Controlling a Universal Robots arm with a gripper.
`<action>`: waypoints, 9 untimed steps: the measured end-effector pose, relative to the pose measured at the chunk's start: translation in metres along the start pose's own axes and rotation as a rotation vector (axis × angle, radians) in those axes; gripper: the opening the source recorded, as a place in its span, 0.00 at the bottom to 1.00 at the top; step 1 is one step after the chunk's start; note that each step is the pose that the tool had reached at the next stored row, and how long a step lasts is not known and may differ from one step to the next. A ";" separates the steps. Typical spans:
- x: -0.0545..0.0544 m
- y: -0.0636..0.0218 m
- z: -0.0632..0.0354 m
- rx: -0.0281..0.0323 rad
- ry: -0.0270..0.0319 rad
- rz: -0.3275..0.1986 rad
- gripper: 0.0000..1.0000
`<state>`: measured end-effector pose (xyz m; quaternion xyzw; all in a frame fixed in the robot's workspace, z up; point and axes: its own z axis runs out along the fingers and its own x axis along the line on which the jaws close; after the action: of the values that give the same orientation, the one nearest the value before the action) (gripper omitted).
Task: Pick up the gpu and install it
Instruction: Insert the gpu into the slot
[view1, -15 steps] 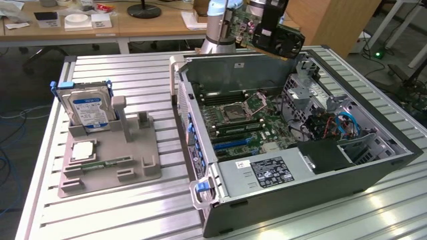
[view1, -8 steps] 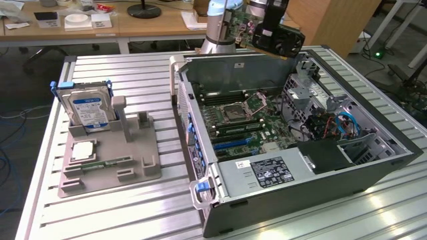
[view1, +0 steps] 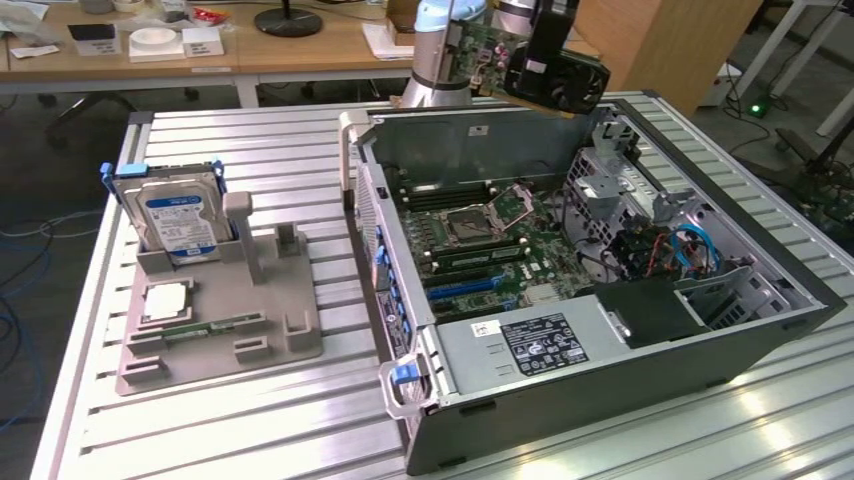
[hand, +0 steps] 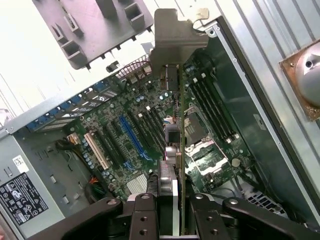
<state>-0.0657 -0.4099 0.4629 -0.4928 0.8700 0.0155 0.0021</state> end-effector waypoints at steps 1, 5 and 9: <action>0.000 0.0000 0.0001 -0.0001 0.0002 -0.006 0.29; 0.000 0.0000 0.0002 -0.0006 0.0009 -0.033 0.29; 0.000 0.0000 0.0003 -0.0012 0.0017 -0.066 0.29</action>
<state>-0.0657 -0.4099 0.4626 -0.5215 0.8531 0.0155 0.0016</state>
